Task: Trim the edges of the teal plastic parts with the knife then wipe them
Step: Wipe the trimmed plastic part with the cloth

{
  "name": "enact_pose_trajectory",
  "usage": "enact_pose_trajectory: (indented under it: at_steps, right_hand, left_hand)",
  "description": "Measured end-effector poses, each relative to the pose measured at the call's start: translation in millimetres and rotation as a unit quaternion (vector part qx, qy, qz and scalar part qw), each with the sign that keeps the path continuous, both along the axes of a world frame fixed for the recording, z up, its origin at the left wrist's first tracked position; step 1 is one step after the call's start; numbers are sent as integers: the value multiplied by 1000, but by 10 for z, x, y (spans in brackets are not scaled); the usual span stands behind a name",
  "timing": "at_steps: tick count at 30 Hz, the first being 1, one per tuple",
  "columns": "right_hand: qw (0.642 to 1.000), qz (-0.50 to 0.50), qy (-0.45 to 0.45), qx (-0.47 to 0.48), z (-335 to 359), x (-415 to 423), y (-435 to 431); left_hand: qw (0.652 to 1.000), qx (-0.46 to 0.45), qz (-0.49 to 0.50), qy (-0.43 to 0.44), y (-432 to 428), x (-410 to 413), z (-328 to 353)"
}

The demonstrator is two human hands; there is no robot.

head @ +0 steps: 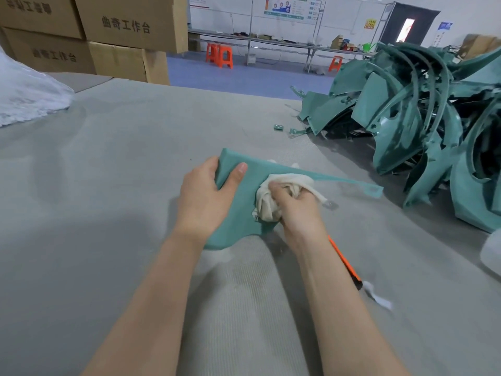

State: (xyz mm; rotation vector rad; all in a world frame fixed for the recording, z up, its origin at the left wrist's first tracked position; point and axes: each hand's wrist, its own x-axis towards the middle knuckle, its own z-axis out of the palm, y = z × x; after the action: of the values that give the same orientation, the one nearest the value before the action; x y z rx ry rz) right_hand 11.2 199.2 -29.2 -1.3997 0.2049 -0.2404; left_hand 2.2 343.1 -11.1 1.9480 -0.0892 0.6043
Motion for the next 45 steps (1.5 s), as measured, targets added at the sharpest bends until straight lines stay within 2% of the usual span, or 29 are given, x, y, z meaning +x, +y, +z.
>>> enact_pose_trajectory:
  at_steps: [2, 5, 8, 10, 12, 15, 20, 25, 29, 31, 36, 39, 41, 45]
  right_hand:
    - [1000, -10, -10, -23, -28, 5, 33]
    - [995, -75, 2, -64, -11, 38, 8]
    - [990, -139, 38, -13, 9, 64, -77]
    - [991, -125, 38, 23, 11, 58, -94]
    - [996, -72, 24, 39, -7, 61, -63]
    - [1000, -14, 0, -24, -25, 53, 22]
    - [995, -77, 5, -60, 7, 57, -57]
    - [989, -120, 59, 68, 65, 48, -102]
    - [971, -124, 20, 206, 109, 47, -201]
    - [968, -121, 12, 221, 106, 15, -227]
    - [977, -161, -10, 141, 115, -42, -187]
    - [969, -210, -85, 95, 169, -133, -124]
    - [965, -193, -154, 83, 200, -214, -32]
    - [958, -91, -243, -121, 153, -352, 270]
  left_hand:
    - [1000, -9, -2, -6, -18, -17, 14]
    - [1000, 1, -14, -23, -88, -60, 28]
    - [995, 70, -30, -61, -238, -136, 29]
    - [991, 99, -19, -86, -275, -151, 26]
    - [991, 86, 15, -99, -210, -113, 27]
    - [996, 36, 37, -78, -90, -71, 28]
    - [998, 13, 7, -60, -184, -101, 13]
    - [995, 63, -9, -79, -247, -111, 5]
    - [997, -25, 35, -63, -157, -69, 4]
    - [995, -68, 57, -49, -110, -44, 4]
    - [991, -109, 72, -28, -81, -4, -22]
    - [989, -124, 78, -18, -85, -4, -26]
    - [987, -144, 73, -10, -92, -7, -27]
    - [958, -283, -14, 37, -134, -10, 3]
